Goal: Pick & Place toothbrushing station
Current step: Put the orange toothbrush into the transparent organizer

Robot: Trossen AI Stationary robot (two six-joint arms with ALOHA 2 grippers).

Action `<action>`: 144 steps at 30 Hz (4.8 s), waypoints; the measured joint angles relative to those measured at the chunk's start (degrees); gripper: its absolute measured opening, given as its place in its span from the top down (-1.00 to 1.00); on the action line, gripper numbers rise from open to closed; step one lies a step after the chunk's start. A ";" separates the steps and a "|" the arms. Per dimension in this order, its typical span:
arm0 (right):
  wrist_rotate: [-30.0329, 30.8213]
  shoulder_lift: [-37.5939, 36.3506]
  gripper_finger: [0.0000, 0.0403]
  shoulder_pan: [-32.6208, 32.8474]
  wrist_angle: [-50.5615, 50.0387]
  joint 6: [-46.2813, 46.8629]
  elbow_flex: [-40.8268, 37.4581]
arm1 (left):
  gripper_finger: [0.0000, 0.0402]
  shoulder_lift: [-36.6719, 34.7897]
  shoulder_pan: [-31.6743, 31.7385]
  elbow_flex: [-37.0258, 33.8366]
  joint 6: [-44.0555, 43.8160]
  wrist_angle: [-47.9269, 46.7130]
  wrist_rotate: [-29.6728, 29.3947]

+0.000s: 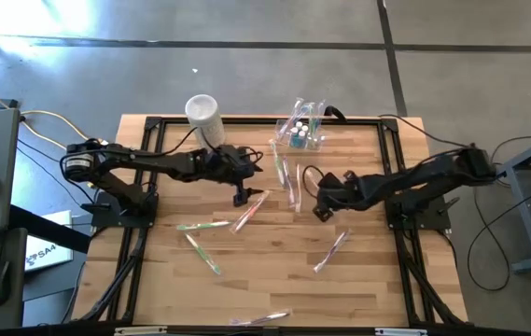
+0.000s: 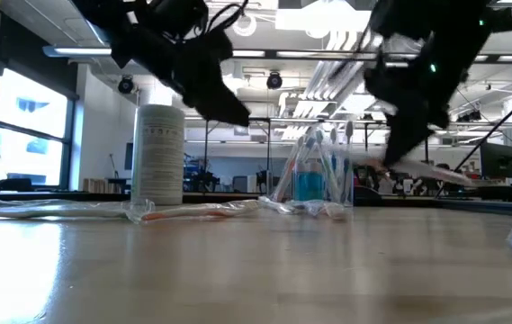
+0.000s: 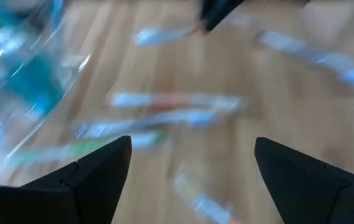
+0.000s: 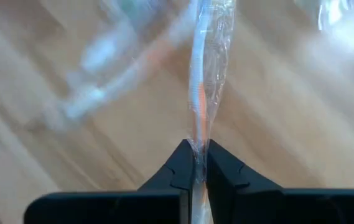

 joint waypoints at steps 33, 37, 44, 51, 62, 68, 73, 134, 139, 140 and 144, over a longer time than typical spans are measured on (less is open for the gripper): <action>7.03 3.39 0.94 5.86 41.06 -36.91 0.39 | -0.34 6.68 -5.31 0.04 -0.81 29.77 3.62; 7.18 3.70 0.94 5.88 40.83 -36.90 0.42 | -0.02 6.68 -5.31 0.04 -0.31 29.46 3.62; 7.08 3.68 0.93 5.89 40.92 -37.07 0.42 | 0.62 6.68 -5.27 0.04 0.68 29.39 3.52; 4.60 3.65 0.67 5.81 40.73 -35.66 0.42 | 0.94 6.68 -5.36 0.02 1.21 28.36 4.13; 6.03 -0.30 -0.12 6.20 34.23 -33.92 0.44 | 0.97 4.40 -5.27 0.02 5.29 24.50 -1.88; 6.12 -7.09 -0.29 7.70 25.97 -29.53 0.44 | 0.97 2.48 -5.20 0.65 12.02 21.20 -12.64; 6.12 -12.32 -0.26 8.71 21.15 -23.47 0.46 | 0.98 1.98 -3.94 9.08 19.25 5.52 -26.82; 6.14 -8.65 -0.25 9.75 10.79 -15.37 0.39 | 0.98 20.26 21.32 53.18 16.11 -45.88 3.44; 6.16 -8.65 -0.25 9.75 10.92 -15.37 0.39 | 0.98 19.75 20.89 53.18 16.32 -46.72 7.61; 6.16 -8.65 -0.25 9.75 10.97 -15.37 0.39 | 0.98 19.75 20.88 53.18 16.46 -46.47 7.62; 6.16 -8.65 -0.25 9.75 11.22 -15.38 0.39 | 0.98 19.75 20.89 53.18 16.54 -44.67 8.14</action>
